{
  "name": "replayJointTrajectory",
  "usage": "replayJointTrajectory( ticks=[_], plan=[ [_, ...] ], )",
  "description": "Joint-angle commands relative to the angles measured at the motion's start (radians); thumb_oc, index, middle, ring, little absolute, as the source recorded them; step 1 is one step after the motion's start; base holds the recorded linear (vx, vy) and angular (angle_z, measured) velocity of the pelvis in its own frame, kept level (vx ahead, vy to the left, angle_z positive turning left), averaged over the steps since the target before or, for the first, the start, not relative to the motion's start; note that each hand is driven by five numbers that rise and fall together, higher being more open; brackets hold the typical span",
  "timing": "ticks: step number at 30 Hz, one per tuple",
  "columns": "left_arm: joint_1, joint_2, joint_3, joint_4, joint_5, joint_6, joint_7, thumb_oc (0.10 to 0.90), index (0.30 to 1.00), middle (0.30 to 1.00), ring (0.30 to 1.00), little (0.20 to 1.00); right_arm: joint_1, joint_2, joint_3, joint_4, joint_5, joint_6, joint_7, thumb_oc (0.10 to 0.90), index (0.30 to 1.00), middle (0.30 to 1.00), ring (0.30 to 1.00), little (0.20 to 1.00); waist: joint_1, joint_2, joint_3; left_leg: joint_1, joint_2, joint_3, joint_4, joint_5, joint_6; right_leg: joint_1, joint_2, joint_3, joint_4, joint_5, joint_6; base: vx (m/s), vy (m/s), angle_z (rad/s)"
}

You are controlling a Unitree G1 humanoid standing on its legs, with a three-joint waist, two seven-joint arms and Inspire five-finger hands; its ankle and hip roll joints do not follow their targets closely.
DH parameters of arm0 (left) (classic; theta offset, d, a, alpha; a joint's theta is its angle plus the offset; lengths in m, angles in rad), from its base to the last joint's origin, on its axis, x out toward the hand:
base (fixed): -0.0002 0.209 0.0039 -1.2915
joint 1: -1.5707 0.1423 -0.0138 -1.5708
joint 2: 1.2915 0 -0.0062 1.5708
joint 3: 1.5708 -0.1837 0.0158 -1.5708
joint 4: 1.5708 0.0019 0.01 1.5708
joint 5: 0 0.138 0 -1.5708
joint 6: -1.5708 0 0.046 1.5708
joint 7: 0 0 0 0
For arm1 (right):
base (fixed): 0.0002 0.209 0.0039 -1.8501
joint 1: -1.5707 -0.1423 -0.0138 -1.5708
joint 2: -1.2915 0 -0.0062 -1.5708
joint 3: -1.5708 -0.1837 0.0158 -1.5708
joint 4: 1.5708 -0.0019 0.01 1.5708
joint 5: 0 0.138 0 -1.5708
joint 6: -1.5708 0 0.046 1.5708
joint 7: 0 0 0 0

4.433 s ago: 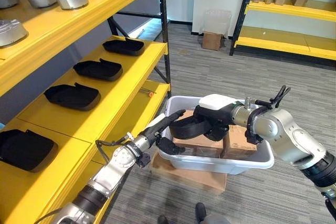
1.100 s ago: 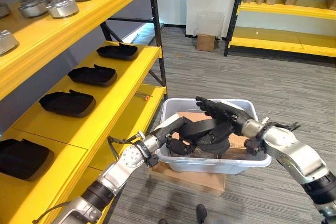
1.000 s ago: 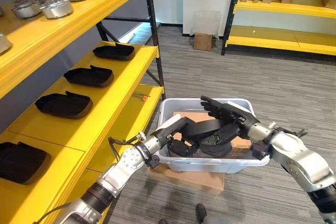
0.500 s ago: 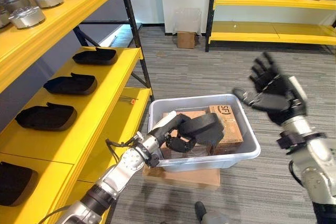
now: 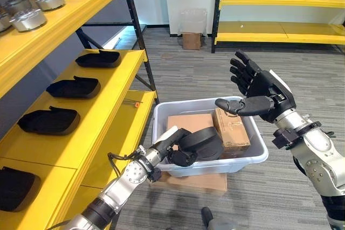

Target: Move parts from the plastic box to the shelf.

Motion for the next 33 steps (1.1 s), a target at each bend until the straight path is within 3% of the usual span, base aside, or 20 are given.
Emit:
replayJointTrajectory(
  ticks=[1,12,15,17,18,24,33],
  plan=[
    [-0.126,-0.001,0.033,-0.062,-0.001,-0.121,0.047,0.4,0.3,0.3,0.3,0.3,-0.174,-0.005,-0.073,-0.028,0.031,-0.081,-0.036,0.9,1.0,1.0,1.0,1.0,0.029,-0.028,-0.066,0.036,0.084,0.003,-0.003,-0.12,-0.031,0.039,-0.025,-0.014,0.022,-0.118,0.059,0.0,0.0,0.0],
    [-0.117,0.004,0.045,-0.086,0.059,-0.11,0.021,0.4,0.3,0.3,0.3,0.3,-0.062,0.063,-0.079,-0.043,0.029,-0.086,0.013,0.9,1.0,1.0,1.0,1.0,0.026,-0.02,-0.057,0.035,0.085,0.005,-0.003,-0.117,-0.03,0.036,-0.026,-0.013,0.02,-0.116,0.06,-0.01,-0.013,0.0],
    [-0.132,0.003,0.016,-0.085,0.094,-0.095,0.013,0.4,0.3,0.3,0.3,0.3,-0.072,0.081,-0.049,-0.047,0.047,-0.119,0.017,0.9,1.0,1.0,1.0,1.0,0.026,-0.016,-0.051,0.035,0.089,0.004,-0.003,-0.113,-0.033,0.035,-0.022,-0.015,0.02,-0.118,0.057,-0.03,-0.053,0.0],
    [-0.153,-0.006,-0.014,-0.074,0.098,-0.113,0.084,0.4,0.3,0.3,0.3,0.3,-0.11,0.094,-0.006,-0.049,0.018,-0.162,0.004,0.9,1.0,1.0,1.0,1.0,0.029,-0.012,-0.046,0.037,0.09,0.003,-0.003,-0.11,-0.036,0.037,-0.022,-0.018,0.023,-0.123,0.054,-0.02,-0.058,0.0],
    [-0.153,-0.012,0.019,-0.085,0.112,-0.14,0.147,0.4,0.3,0.3,0.3,0.3,-0.11,0.113,-0.005,-0.046,-0.003,-0.197,-0.028,0.9,1.0,1.0,1.0,1.0,0.036,-0.01,-0.047,0.037,0.089,0.0,-0.001,-0.112,-0.036,0.041,-0.022,-0.019,0.022,-0.125,0.051,0.01,-0.066,0.01],
    [-0.158,0.041,0.21,-0.207,0.168,-0.22,0.278,0.4,0.3,0.3,0.3,0.3,-0.047,0.145,-0.024,-0.036,-0.069,-0.23,-0.062,0.9,1.0,1.0,1.0,1.0,0.055,-0.004,-0.048,0.031,0.095,-0.018,0.002,-0.105,-0.043,0.043,-0.018,-0.025,0.022,-0.13,0.04,-0.01,-0.071,0.02],
    [-0.167,0.056,0.318,-0.305,0.178,-0.265,0.408,0.4,0.3,0.3,0.3,0.3,-0.026,0.19,0.016,0.022,-0.139,-0.302,-0.149,0.9,1.0,1.0,1.0,1.0,0.077,0.004,-0.05,0.017,0.1,-0.05,0.012,-0.097,-0.053,0.046,-0.013,-0.04,0.031,-0.149,0.023,-0.01,-0.062,0.08]
  ],
)
